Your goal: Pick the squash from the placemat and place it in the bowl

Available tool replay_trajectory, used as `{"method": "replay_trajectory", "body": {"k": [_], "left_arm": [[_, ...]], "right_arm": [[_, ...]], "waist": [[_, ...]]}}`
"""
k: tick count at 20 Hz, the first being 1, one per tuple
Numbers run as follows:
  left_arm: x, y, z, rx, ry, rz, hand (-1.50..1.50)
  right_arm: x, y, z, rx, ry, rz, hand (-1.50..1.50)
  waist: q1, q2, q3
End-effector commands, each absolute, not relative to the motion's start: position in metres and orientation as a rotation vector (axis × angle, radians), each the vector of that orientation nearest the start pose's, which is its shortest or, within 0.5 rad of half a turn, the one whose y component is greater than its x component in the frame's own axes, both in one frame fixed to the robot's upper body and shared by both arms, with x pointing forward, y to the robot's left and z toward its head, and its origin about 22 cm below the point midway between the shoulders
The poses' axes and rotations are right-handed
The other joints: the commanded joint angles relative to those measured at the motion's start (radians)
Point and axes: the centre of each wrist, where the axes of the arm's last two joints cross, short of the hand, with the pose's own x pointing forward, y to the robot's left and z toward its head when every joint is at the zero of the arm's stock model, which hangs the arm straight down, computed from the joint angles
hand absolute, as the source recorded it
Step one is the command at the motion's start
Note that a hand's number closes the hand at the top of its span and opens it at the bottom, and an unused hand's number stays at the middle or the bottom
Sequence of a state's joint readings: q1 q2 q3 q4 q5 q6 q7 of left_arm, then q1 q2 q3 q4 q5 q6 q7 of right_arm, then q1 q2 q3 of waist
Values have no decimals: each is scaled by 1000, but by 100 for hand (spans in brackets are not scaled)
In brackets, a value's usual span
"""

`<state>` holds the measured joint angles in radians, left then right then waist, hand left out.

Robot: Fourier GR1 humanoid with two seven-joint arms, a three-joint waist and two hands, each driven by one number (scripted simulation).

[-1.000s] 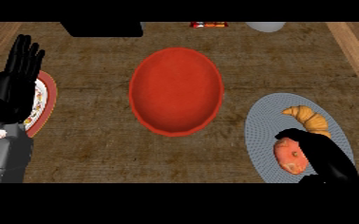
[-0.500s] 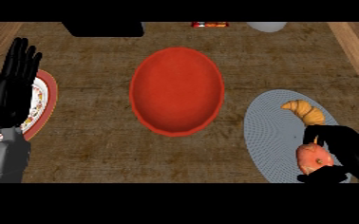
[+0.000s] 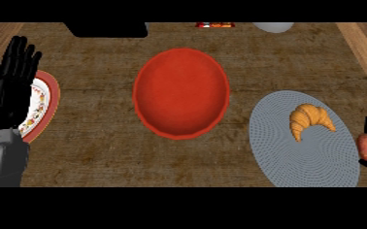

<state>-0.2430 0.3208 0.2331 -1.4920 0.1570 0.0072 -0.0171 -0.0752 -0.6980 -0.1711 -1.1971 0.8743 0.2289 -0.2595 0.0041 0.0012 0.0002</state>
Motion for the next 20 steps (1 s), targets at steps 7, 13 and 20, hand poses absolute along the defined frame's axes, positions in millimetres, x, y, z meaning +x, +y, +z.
{"method": "replay_trajectory", "body": {"k": [7,13,20], "left_arm": [[304,322,96,244,-1784,39,0],[292,333,78,269,-1778,44,0],[301,330,79,270,-1775,43,0]], "right_arm": [[244,-457,141,-1090,-1191,1101,150],[245,-431,215,-1000,-1506,1085,150],[242,-379,249,-726,-1733,954,150]], "waist": [[-21,-5,-1],[-22,-8,-2],[-24,-7,-3]]}}
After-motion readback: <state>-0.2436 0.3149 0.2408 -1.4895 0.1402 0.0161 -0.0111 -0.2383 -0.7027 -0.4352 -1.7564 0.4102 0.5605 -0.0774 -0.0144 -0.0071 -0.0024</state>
